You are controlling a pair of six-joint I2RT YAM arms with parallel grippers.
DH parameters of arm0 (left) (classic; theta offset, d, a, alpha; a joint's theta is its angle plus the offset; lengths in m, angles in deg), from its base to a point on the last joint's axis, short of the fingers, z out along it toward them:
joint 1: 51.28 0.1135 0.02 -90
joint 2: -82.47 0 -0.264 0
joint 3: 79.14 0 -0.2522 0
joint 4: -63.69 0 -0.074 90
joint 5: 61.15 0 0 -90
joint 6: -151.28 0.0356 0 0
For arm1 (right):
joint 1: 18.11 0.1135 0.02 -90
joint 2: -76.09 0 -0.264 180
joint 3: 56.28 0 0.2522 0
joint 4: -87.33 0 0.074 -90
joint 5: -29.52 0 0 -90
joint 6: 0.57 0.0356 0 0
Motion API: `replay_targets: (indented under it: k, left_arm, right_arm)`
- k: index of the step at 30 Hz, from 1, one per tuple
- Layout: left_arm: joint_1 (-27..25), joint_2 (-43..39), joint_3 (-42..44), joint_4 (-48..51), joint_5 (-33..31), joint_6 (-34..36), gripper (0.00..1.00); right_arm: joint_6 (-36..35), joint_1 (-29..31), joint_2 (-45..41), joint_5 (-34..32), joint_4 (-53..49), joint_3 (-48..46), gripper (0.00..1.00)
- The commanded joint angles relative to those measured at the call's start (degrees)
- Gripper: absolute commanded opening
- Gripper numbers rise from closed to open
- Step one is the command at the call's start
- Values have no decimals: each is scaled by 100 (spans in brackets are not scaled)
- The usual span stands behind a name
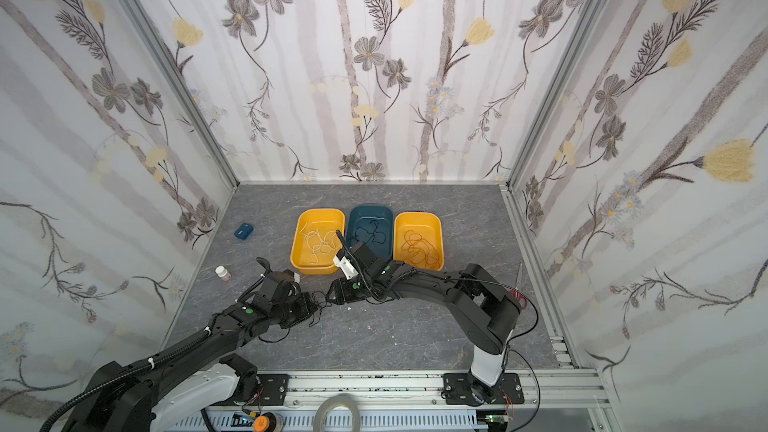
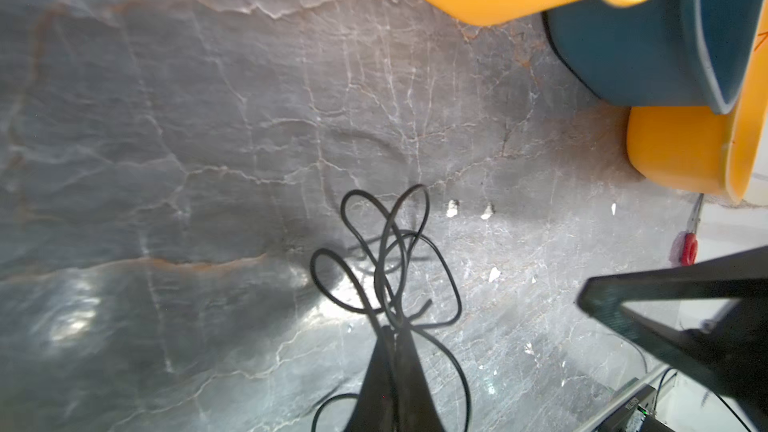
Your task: Untangle the cables
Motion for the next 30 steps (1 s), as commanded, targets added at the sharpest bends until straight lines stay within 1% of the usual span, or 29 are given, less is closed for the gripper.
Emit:
replay_targets:
  k: [1, 5, 11, 15, 16, 18, 20, 21, 23, 25, 28, 30]
  left_arm:
    - [-40, -49, 51, -335, -130, -259, 0]
    - [-106, -163, 149, -448, -292, -383, 0]
    - [-159, -145, 214, -556, -338, -447, 0]
    - [-177, -200, 215, -560, -375, -490, 1]
    - [-177, -230, 213, -548, -389, -498, 3]
    - [-182, -309, 205, -442, -411, -492, 10]
    - [-177, -413, 148, -153, -509, -457, 21]
    - [-177, -464, 112, 3, -573, -434, 25]
    - [-179, -645, 35, 322, -690, -396, 29]
    - [-177, -801, -70, 574, -771, -330, 31]
    - [-168, -957, -238, 774, -804, -213, 34]
    - [-159, -930, -345, 773, -728, -119, 38]
  right_arm:
    - [514, 81, 192, 369, 742, -6, 53]
    - [632, 200, 419, 232, 805, -15, 49]
    - [757, 236, 792, 233, 1000, 76, 48]
    - [828, 245, 969, 225, 1121, 78, 42]
    - [828, 245, 978, 225, 1140, 74, 39]
    - [828, 245, 979, 216, 1157, 51, 28]
    - [803, 240, 931, 166, 1104, 17, 18]
    - [768, 244, 888, 124, 1069, -11, 15]
    - [629, 236, 781, 17, 878, -70, 11]
    - [451, 236, 680, -91, 637, -115, 8]
    - [-5, 241, 479, -335, 194, -136, 5]
    - [-394, 245, 335, -483, -63, -129, 4]
